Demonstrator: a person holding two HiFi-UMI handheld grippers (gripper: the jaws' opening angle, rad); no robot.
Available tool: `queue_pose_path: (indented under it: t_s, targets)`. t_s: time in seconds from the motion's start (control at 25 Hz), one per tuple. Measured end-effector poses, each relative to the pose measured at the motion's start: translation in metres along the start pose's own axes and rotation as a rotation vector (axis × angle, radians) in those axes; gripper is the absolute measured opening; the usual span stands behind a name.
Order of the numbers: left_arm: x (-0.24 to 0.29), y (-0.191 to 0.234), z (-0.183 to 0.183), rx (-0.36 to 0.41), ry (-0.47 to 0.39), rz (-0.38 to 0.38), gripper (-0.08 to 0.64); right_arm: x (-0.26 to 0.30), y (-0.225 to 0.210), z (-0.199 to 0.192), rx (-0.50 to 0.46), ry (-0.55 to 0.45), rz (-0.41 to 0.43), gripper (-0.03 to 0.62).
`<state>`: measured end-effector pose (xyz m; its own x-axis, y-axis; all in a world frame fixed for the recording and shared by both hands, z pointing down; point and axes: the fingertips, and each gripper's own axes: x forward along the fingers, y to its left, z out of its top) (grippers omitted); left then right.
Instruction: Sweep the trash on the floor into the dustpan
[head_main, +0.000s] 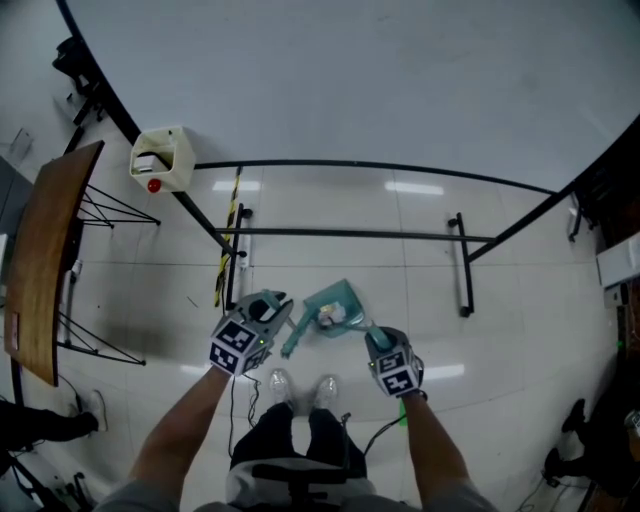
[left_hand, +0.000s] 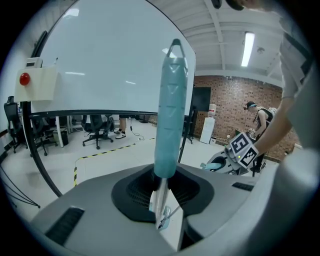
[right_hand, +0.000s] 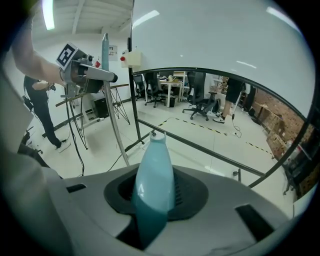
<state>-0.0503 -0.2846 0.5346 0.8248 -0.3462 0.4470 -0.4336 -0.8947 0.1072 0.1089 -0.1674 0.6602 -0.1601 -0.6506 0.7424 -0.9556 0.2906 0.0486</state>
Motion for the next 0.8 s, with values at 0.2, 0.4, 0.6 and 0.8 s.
queue_pose_path:
  t_s: [0.2, 0.4, 0.6, 0.8]
  targets:
    - [0.0, -0.012, 0.0, -0.008, 0.013, 0.011, 0.067, -0.007, 0.001, 0.003, 0.043, -0.038, 0.032, 0.162]
    - [-0.007, -0.022, -0.001, -0.003, 0.017, 0.017, 0.067, -0.03, -0.001, 0.015, 0.106, -0.092, 0.037, 0.213]
    - [-0.022, -0.027, 0.012, 0.025, -0.008, -0.021, 0.067, -0.075, 0.011, 0.041, 0.146, -0.162, -0.009, 0.225]
    - [-0.046, -0.036, 0.034, 0.056, -0.057, -0.066, 0.067, -0.125, 0.024, 0.084, 0.155, -0.261, -0.077, 0.224]
